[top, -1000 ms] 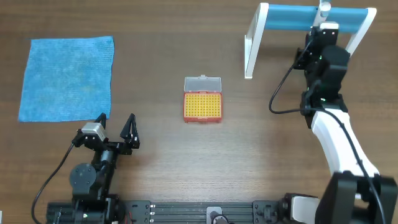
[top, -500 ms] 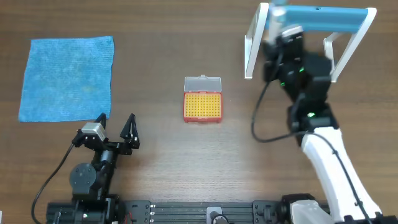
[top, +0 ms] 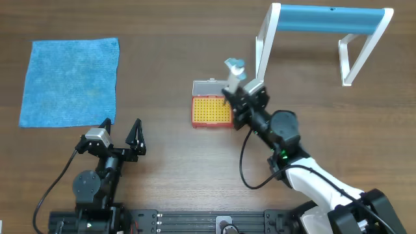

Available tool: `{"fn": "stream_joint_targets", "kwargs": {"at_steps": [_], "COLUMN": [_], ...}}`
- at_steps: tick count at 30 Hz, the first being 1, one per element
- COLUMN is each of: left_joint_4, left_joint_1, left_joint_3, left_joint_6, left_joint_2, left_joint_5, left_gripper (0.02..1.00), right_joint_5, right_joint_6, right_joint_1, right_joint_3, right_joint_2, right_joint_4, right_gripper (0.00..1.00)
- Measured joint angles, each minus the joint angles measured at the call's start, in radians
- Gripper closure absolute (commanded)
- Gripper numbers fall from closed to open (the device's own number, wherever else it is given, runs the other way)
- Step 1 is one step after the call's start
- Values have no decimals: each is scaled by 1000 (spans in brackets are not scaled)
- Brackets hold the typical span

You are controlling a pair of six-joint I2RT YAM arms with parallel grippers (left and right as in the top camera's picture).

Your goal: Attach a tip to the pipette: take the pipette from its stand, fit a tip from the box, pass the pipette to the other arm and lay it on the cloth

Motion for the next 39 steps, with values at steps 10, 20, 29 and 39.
{"fn": "stream_joint_targets", "kwargs": {"at_steps": [10,20,29,39], "left_joint_4": [0,0,0,0], "left_joint_1": [0,0,0,0], "left_joint_3": [0,0,0,0], "left_joint_6": [0,0,0,0], "left_joint_2": [0,0,0,0], "left_joint_5": [0,0,0,0], "left_gripper": [97,97,97,97], "right_joint_5": [1,5,5,40], "right_joint_6": [-63,-98,-98,-159], "right_joint_1": [90,90,90,90], "right_joint_3": [28,65,66,67], "right_joint_2": [114,117,134,242], "right_joint_4": [-14,16,24,125], "right_gripper": [930,930,930,930]}}
